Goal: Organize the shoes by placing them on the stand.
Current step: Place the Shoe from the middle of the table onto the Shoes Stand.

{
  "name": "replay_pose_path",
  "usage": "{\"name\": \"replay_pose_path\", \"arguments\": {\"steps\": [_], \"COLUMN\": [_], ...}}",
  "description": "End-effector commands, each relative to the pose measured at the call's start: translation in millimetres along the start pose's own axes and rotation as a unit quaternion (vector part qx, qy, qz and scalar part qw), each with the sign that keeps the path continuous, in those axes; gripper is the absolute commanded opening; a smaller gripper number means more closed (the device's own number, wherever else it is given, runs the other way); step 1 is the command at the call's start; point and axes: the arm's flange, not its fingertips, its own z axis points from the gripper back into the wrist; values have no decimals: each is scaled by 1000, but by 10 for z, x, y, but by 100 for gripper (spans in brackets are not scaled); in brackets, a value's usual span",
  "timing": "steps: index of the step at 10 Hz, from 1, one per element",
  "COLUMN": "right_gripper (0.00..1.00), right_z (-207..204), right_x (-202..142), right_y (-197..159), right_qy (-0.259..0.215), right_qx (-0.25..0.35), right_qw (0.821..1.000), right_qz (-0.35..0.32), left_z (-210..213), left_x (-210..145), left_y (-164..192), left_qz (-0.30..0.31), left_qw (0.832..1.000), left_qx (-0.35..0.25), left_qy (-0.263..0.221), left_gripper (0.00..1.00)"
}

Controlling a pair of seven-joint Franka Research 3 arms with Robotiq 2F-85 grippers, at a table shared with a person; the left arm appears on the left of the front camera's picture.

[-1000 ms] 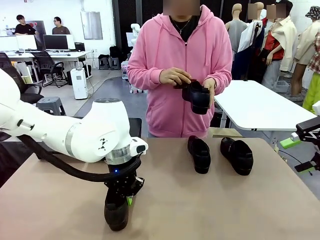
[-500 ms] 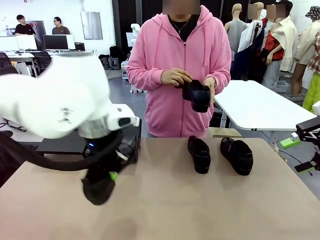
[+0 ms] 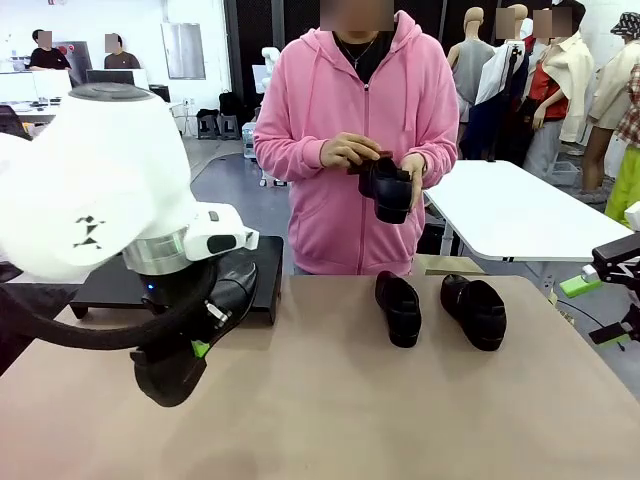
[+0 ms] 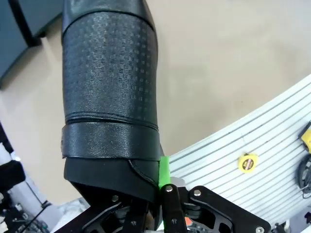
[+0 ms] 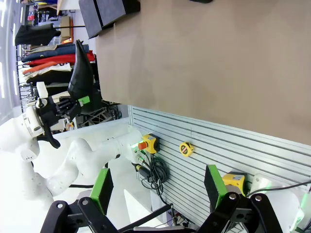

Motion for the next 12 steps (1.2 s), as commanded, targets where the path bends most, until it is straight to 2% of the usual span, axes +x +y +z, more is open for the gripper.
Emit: {"name": "replay_pose_path", "arguments": {"steps": [1, 3, 4, 5, 6, 7, 9, 10, 12], "right_gripper": [100, 100, 100, 100, 100, 100, 100, 100, 100], "right_z": [24, 24, 24, 24, 24, 24, 24, 24, 24], "right_x": [26, 26, 26, 26, 26, 26, 26, 26, 26], "right_y": [16, 16, 16, 16, 16, 16, 16, 16, 16], "right_qy": [-2, -2, -2, -2, -2, -2, -2, -2, -2], "right_qx": [13, 13, 13, 13, 13, 13, 13, 13, 13], "right_qw": [1000, 1000, 1000, 1000, 1000, 1000, 1000, 1000, 1000], "right_qz": [12, 12, 12, 12, 12, 12, 12, 12, 12], "left_z": [87, -29, 38, 163, 199, 175, 56, -41, -278], "left_x": [68, 34, 243, 411, 605, 766, 1044, 1216, 1533], "left_y": [-20, -21, 404, 966, 1557, 2096, 2661, 2936, 3502], "left_qz": [9, -1, 74, 155, 202, 208, 202, 215, 221], "left_qw": [1000, 1000, 997, 986, 976, 974, 971, 965, 963], "left_qx": [-7, -4, -3, -8, -9, -26, -6, 2, 30], "left_qy": [-9, 4, -20, -58, -79, -90, -127, -152, -154], "left_gripper": [0, 0, 0, 0, 0, 0, 0, 0, 0]}}
